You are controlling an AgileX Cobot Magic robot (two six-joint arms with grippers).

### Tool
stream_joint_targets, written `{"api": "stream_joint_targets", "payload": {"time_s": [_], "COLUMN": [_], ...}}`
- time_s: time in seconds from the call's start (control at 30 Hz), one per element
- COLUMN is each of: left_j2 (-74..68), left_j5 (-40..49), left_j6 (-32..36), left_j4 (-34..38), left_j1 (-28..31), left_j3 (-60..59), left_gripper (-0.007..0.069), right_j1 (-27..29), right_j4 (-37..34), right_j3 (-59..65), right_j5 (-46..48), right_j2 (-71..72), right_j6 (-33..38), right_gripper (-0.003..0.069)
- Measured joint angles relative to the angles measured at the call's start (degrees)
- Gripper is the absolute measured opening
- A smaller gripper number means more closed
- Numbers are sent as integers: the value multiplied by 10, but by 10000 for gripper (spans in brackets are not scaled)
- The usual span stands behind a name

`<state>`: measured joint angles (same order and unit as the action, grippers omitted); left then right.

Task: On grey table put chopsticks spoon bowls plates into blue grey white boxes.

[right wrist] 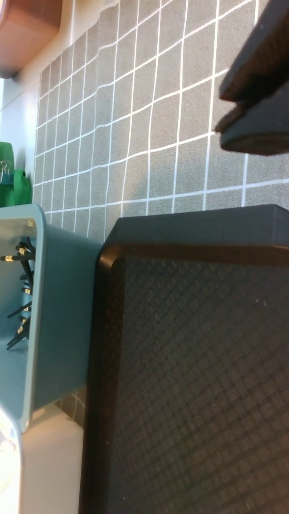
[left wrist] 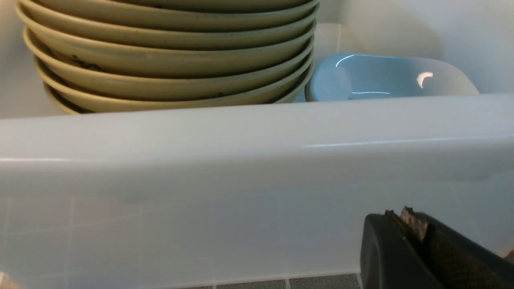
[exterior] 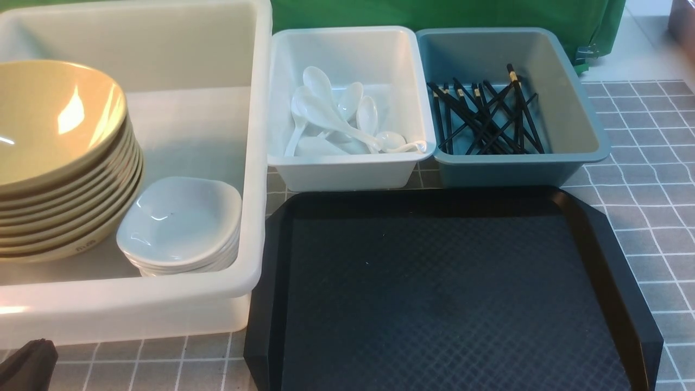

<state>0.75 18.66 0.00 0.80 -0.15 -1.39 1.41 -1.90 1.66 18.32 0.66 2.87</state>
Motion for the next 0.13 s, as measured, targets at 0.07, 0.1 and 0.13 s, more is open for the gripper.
{"api": "stream_joint_targets", "payload": {"time_s": [0.07, 0.1, 0.13], "left_j2": [0, 0, 0], "left_j5": [0, 0, 0], "left_j6": [0, 0, 0], "left_j4": [0, 0, 0], "left_j1": [0, 0, 0], "left_j3": [0, 0, 0], "left_gripper": [-8, -8, -8], "right_j1": [0, 0, 0], "right_j4": [0, 0, 0], "right_j3": [0, 0, 0], "right_j5": [0, 0, 0], "right_j2": [0, 0, 0], "right_j6": [0, 0, 0], "right_gripper": [140, 140, 142]}}
